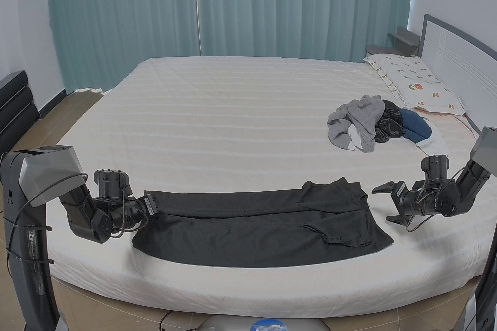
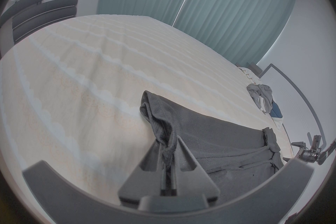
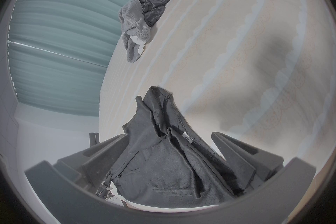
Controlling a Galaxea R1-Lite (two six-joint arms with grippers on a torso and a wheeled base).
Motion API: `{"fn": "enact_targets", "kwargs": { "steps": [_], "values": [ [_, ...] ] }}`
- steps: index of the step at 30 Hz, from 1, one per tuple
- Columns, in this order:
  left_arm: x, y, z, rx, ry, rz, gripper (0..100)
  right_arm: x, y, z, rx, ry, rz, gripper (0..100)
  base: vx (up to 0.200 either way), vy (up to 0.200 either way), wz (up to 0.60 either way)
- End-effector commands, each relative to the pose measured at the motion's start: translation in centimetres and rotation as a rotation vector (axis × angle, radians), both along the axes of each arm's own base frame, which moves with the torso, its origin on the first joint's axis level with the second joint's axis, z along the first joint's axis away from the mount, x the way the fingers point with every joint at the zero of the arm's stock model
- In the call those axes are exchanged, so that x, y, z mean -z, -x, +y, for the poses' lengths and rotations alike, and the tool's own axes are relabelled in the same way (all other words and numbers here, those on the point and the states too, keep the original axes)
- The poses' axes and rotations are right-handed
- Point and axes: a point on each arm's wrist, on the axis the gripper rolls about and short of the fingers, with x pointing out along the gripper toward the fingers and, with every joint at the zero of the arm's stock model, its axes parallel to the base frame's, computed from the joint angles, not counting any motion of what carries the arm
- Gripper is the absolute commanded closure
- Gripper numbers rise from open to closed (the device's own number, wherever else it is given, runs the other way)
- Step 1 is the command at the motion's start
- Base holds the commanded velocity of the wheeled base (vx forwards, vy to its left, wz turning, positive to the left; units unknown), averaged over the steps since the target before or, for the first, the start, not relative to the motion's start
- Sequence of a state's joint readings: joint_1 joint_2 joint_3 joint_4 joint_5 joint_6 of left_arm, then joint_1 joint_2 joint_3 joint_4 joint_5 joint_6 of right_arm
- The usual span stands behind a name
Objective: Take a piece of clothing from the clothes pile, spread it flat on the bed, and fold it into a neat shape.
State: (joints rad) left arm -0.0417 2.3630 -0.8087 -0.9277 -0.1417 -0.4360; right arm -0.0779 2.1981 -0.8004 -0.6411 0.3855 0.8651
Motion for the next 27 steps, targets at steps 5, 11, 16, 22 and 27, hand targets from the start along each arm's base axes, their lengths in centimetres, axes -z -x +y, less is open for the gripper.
{"fn": "enact_targets", "kwargs": {
  "steps": [5, 11, 16, 22, 27],
  "values": [
    [-0.2, -0.3, 0.0, -0.002, 0.003, -0.023, 100, 0.0, 0.0, 0.0, 0.0, -0.001, 0.0, 0, 0.0, 0.0, 0.0],
    [-0.8, -1.2, -0.2, -0.043, 0.063, -0.05, 100, 0.0, 0.0, 0.0, 0.001, -0.002, 0.0, 0, 0.0, 0.0, 0.0],
    [-1.1, -1.6, -0.6, -0.045, 0.082, -0.061, 100, 0.0, 0.0, 0.0, -0.001, -0.002, 0.0, 0, 0.0, -0.12, 0.0],
    [-1.5, -1.6, -1.2, -0.041, 0.096, -0.07, 100, 0.0, 0.0, 0.0, 0.0, -0.003, 0.002, 0, 0.0, -0.2, 0.0],
    [-2.8, -1.4, -2.4, -0.045, 0.145, -0.08, 100, 0.0, 0.2, 0.0, 0.003, -0.004, 0.006, 0, 0.0, -0.2, 0.0]
  ]
}}
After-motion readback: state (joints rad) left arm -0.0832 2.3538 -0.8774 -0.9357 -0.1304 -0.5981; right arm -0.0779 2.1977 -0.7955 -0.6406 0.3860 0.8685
